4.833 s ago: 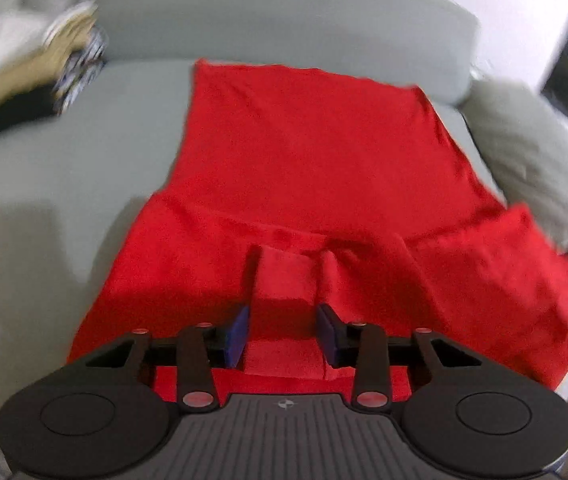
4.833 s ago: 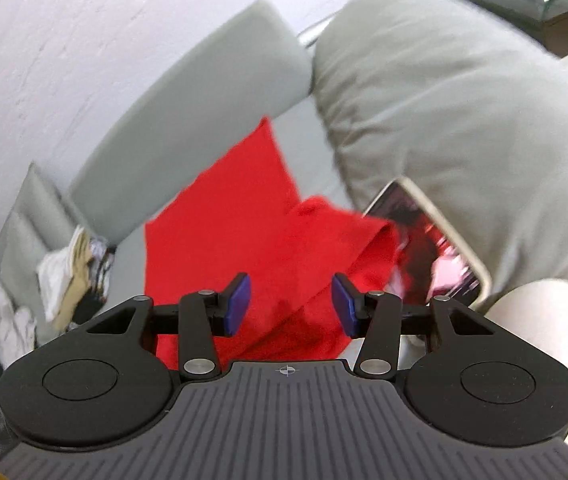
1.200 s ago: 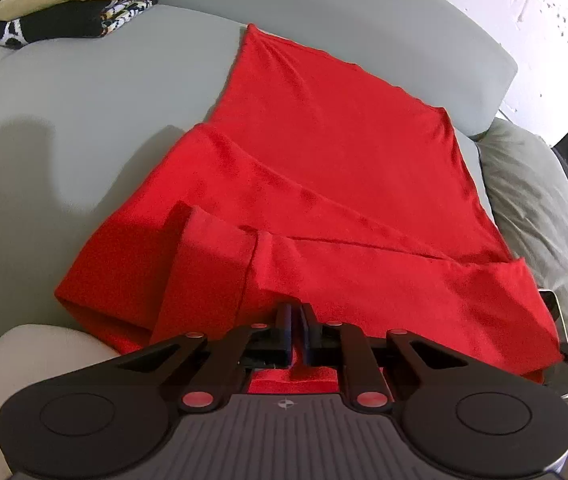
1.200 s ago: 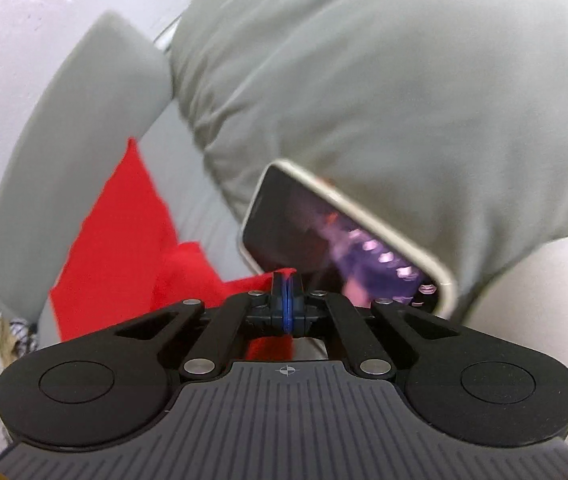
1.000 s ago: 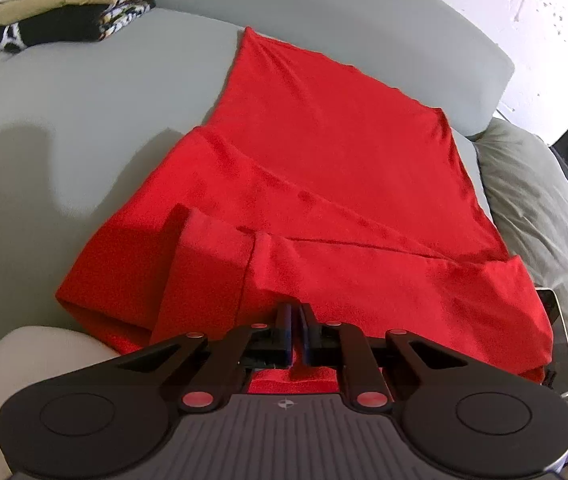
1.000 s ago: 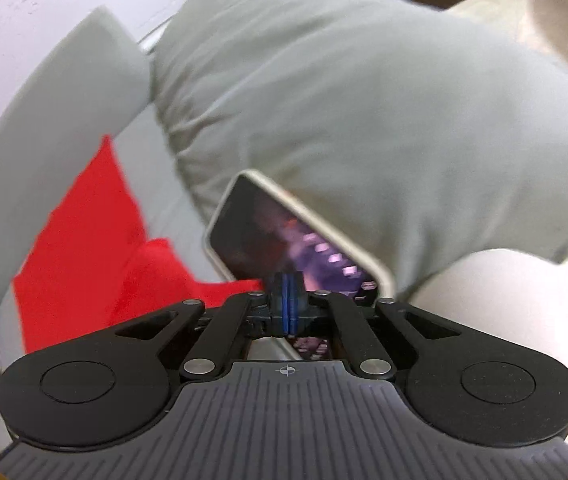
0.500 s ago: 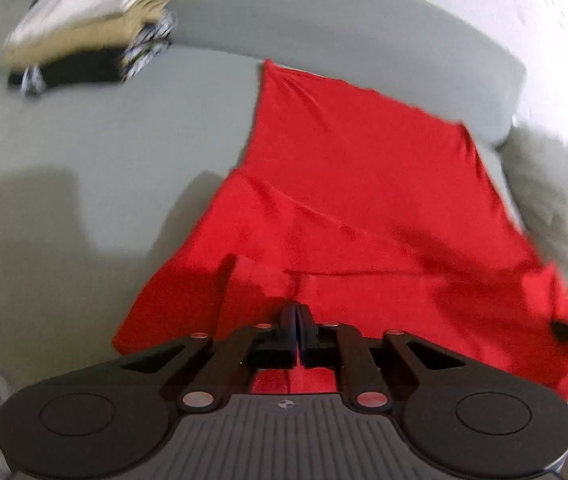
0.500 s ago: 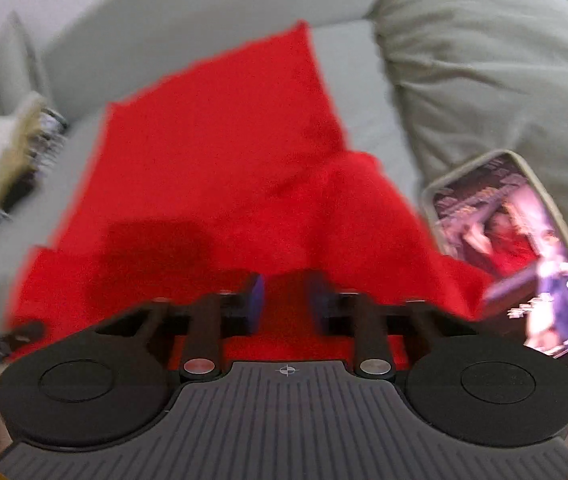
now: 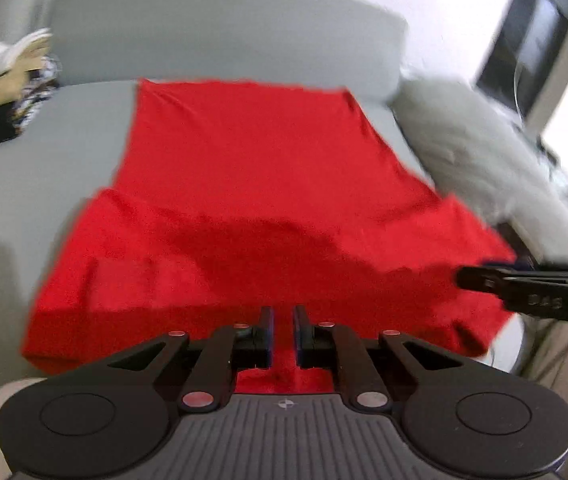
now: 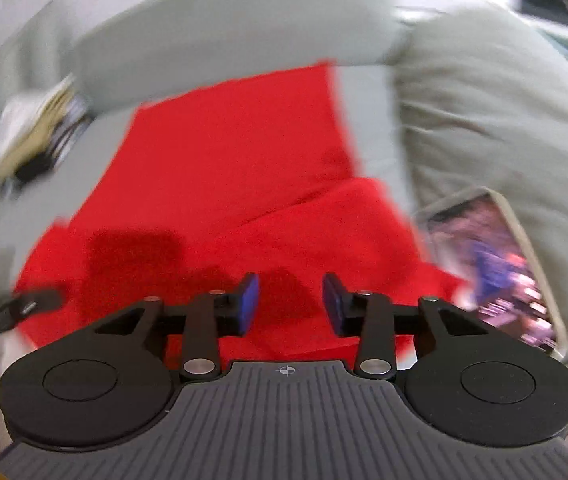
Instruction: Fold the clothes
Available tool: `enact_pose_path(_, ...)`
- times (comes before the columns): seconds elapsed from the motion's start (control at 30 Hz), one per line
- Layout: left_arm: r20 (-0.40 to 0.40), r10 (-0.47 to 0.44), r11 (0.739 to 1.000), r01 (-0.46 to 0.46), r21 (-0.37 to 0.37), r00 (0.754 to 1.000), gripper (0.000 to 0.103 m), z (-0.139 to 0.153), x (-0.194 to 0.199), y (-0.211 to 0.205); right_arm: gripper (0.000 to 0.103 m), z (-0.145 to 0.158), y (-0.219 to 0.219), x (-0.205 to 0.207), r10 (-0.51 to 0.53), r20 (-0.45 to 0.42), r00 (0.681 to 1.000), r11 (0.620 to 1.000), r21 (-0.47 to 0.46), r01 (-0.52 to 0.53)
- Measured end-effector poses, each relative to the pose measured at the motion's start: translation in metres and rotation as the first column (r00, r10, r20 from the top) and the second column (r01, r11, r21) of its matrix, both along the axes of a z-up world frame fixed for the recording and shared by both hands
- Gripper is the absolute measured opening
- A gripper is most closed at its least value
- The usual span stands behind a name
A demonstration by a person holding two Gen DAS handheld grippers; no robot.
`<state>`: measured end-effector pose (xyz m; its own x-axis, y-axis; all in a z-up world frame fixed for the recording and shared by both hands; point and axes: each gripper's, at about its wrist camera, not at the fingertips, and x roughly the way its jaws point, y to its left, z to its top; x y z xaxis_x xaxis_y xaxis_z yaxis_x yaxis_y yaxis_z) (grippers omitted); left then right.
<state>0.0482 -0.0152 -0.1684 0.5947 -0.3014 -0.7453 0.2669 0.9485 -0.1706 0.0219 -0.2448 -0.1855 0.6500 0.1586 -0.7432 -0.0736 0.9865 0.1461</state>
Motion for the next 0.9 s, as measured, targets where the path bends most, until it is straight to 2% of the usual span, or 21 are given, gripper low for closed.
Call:
enact_pose_path(0.07,0.002,0.006,1.000,-0.006,0.028,1.000,0.012,-0.007,-0.003,-0.005,0.043,-0.007,0.023,-0.001,0.081,-0.014,0.997,0.994,-0.066,-0.082)
enact_pose_path(0.13,-0.014,0.016,1.000,-0.016,0.020,1.000,0.014,-0.008,-0.006,-0.003,0.044,-0.022,0.030,-0.004,0.122,-0.044,0.992,0.985,-0.119,-0.126)
enact_pose_path(0.17,-0.031,0.020,1.000,-0.019,0.017,0.999,0.014,-0.008,-0.007,-0.002,0.044,-0.022,0.027,-0.010,0.130,-0.020,0.991,0.984,-0.118,-0.131)
enact_pose_path(0.27,-0.072,0.000,0.998,0.005,0.058,0.997,0.014,-0.007,-0.010,-0.004,0.044,-0.019,0.018,-0.015,0.128,-0.055,0.990,0.987,-0.095,-0.132)
enact_pose_path(0.37,-0.142,-0.051,0.989,0.070,0.132,0.988,0.014,-0.006,-0.015,-0.010,0.047,-0.014,0.014,-0.022,0.136,-0.122,0.983,0.983,-0.106,-0.149)
enact_pose_path(0.43,-0.193,-0.094,0.984,0.121,0.133,0.977,0.016,-0.002,-0.022,-0.005,0.048,-0.011,0.011,-0.026,0.139,-0.177,0.974,0.982,-0.100,-0.158)
enact_pose_path(0.5,-0.158,-0.106,0.988,0.122,0.097,0.982,0.016,0.010,-0.029,0.003,0.048,-0.010,0.010,-0.024,0.129,-0.227,0.965,0.989,-0.038,-0.141)
enact_pose_path(0.57,-0.098,-0.085,0.994,0.091,0.066,0.992,0.016,0.029,-0.028,0.014,0.048,0.003,-0.001,-0.029,0.117,-0.207,0.971,0.993,0.004,-0.119)
enact_pose_path(0.67,0.006,-0.022,1.000,0.022,0.013,1.000,0.023,0.064,-0.022,0.034,0.051,0.036,-0.018,-0.029,0.089,-0.104,0.991,0.995,0.046,-0.085)
enact_pose_path(0.7,0.042,0.004,1.000,-0.004,0.000,0.999,0.030,0.076,-0.018,0.040,0.053,0.050,-0.024,-0.027,0.074,-0.064,0.995,0.995,0.070,-0.070)
enact_pose_path(0.73,0.079,0.030,0.999,-0.029,-0.014,0.996,0.035,0.088,-0.014,0.046,0.059,0.063,-0.031,-0.024,0.058,-0.029,0.998,0.993,0.101,-0.055)
enact_pose_path(0.83,0.150,0.085,0.996,-0.080,-0.040,0.985,0.039,0.121,0.006,0.061,0.074,0.105,-0.050,-0.009,0.002,0.078,0.997,0.984,0.179,-0.016)
enact_pose_path(0.9,0.183,0.115,0.993,-0.108,-0.047,0.976,0.042,0.139,0.021,0.068,0.078,0.130,-0.059,0.007,-0.016,0.136,0.991,0.978,0.209,-0.013)
